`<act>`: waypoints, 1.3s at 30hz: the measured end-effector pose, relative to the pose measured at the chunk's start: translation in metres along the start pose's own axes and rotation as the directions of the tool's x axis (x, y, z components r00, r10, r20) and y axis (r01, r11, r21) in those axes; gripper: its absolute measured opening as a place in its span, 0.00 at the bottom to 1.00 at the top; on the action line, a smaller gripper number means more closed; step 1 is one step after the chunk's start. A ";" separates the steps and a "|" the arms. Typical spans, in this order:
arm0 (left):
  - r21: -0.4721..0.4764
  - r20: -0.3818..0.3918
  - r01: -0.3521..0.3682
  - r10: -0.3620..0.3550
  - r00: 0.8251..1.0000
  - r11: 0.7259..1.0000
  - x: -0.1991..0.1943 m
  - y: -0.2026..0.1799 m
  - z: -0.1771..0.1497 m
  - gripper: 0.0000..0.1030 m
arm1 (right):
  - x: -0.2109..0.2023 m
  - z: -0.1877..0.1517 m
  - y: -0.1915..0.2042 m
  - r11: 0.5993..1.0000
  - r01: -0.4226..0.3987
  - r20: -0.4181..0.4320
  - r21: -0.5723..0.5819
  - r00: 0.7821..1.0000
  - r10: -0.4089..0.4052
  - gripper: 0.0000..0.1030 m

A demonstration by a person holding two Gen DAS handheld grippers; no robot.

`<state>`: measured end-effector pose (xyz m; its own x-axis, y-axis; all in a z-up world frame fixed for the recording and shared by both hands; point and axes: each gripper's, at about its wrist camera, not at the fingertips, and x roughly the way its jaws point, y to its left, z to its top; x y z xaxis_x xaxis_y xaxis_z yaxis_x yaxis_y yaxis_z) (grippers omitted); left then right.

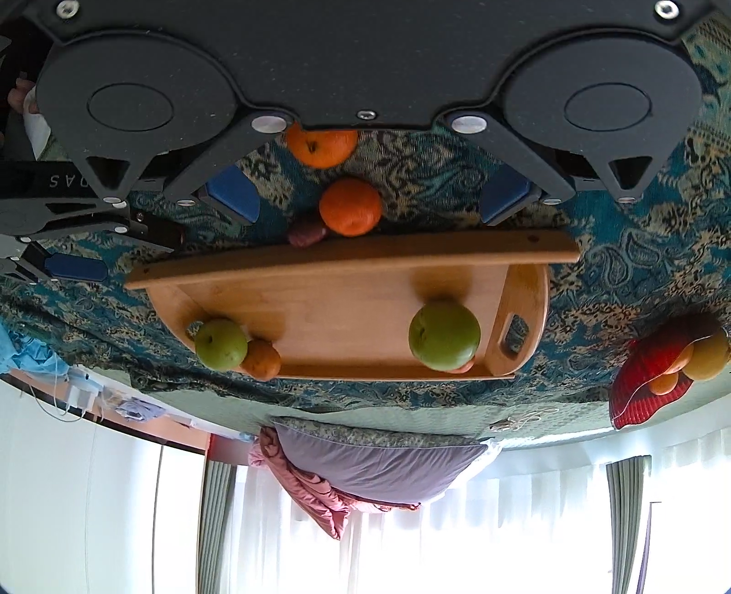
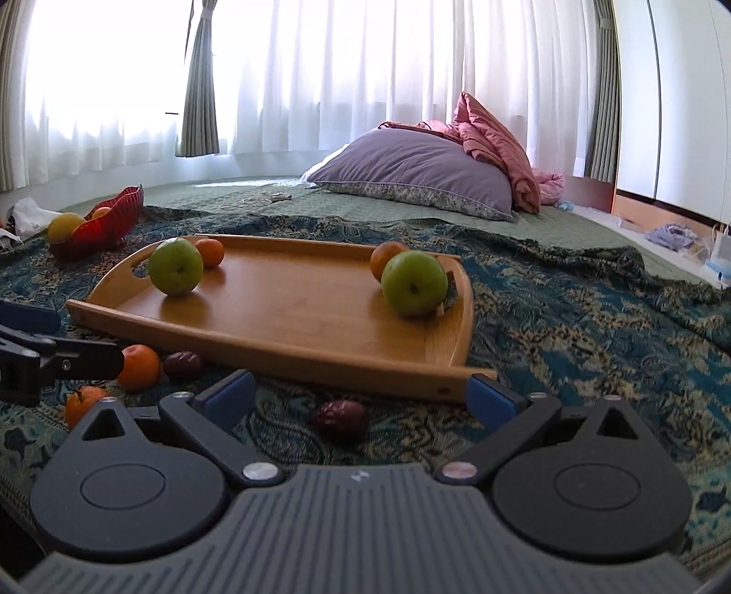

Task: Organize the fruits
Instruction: 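Move the left tool to a tangerine on the cloth while the right tool approaches a dark red date, then close the left gripper on the tangerine while the right gripper closes on the date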

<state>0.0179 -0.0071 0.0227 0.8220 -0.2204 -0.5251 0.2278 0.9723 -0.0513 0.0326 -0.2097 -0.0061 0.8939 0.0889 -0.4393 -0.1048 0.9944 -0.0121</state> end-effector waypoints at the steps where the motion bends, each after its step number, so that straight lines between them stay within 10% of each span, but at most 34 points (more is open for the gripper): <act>1: 0.001 -0.001 -0.004 0.004 1.000 1.000 -0.001 -0.001 -0.002 1.00 | 0.000 -0.002 0.000 1.000 -0.001 -0.001 0.005 1.000 0.001 1.00; 16: 0.000 0.014 -0.101 0.101 0.995 0.995 -0.009 -0.030 -0.038 0.99 | -0.006 -0.022 0.017 0.999 -0.021 -0.002 -0.027 1.000 0.021 0.89; 39: -0.014 0.007 -0.068 0.068 0.998 0.998 -0.012 -0.032 -0.038 0.37 | -0.013 -0.025 0.019 1.000 0.010 0.061 0.022 0.998 -0.011 0.58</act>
<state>-0.0188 -0.0322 -0.0020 0.8393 -0.1539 -0.5215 0.1637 0.9861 -0.0275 0.0081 -0.1936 -0.0227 0.9201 0.0809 -0.3832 -0.0863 0.9963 0.0029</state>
